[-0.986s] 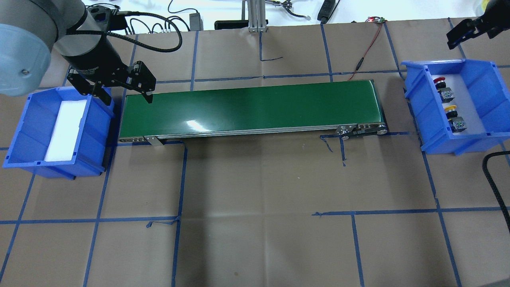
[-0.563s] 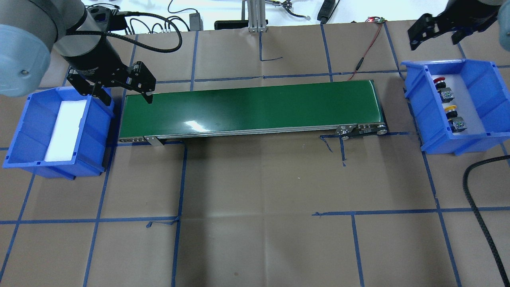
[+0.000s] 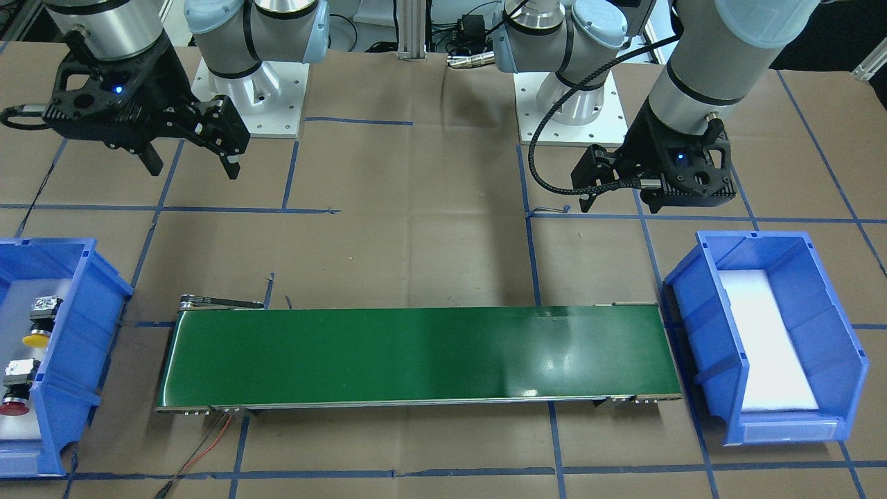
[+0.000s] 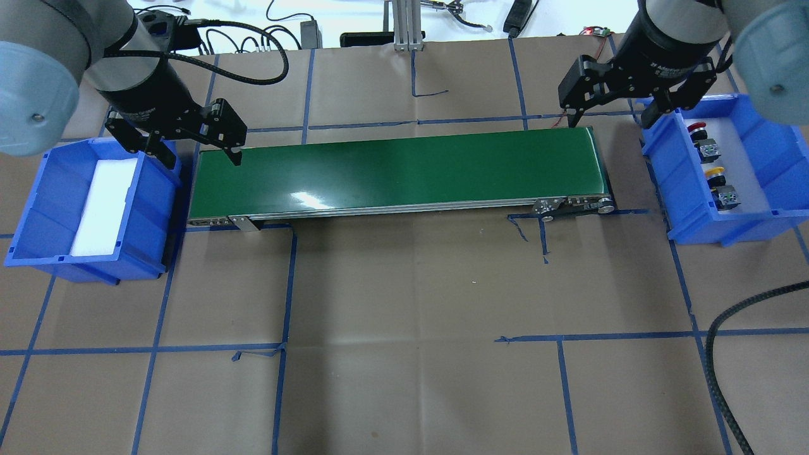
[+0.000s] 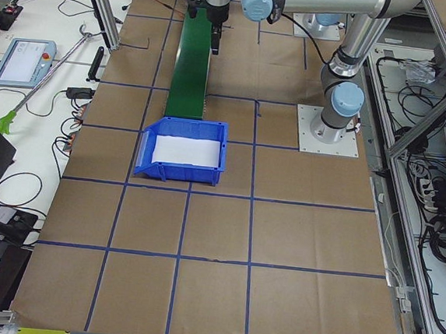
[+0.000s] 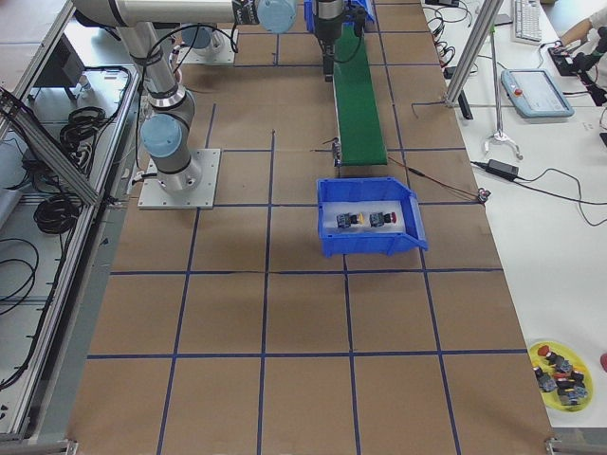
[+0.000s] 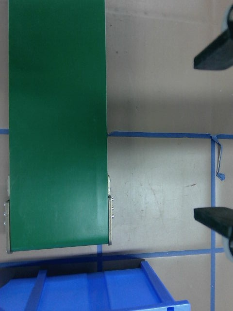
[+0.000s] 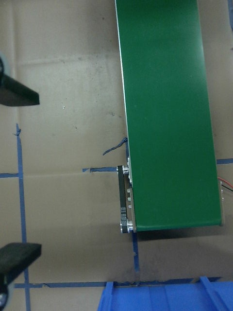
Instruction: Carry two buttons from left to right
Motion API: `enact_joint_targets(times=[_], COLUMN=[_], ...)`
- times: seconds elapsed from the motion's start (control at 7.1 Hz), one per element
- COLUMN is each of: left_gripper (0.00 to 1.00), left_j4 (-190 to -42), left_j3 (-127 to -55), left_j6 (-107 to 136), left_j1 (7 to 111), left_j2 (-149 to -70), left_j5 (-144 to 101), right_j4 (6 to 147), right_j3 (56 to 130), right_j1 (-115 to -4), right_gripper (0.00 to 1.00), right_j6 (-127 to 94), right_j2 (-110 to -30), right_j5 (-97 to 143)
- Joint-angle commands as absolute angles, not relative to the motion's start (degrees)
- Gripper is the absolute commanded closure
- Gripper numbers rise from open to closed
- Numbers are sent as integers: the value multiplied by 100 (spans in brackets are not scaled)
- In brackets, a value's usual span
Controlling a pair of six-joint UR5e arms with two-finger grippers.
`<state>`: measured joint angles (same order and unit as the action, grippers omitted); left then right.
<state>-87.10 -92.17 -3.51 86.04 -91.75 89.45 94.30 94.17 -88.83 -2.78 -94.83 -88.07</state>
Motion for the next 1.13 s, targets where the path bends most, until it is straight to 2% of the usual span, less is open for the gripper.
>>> enact_joint_targets(times=[0.0, 0.99], left_gripper=[0, 0], left_j4=[-8710, -8710], left_j3=[-9229, -9246], left_j6=[-352, -352], left_j1=[8604, 8604], left_j2=[-9167, -9158], left_j5=[8938, 8947], right_j4=[9422, 9413], right_j3=[9817, 9607], right_j1=[-8912, -8930], right_gripper=[0, 0], right_j6=[-334, -343], right_j2=[-9887, -9694], right_j5=[-8833, -8604])
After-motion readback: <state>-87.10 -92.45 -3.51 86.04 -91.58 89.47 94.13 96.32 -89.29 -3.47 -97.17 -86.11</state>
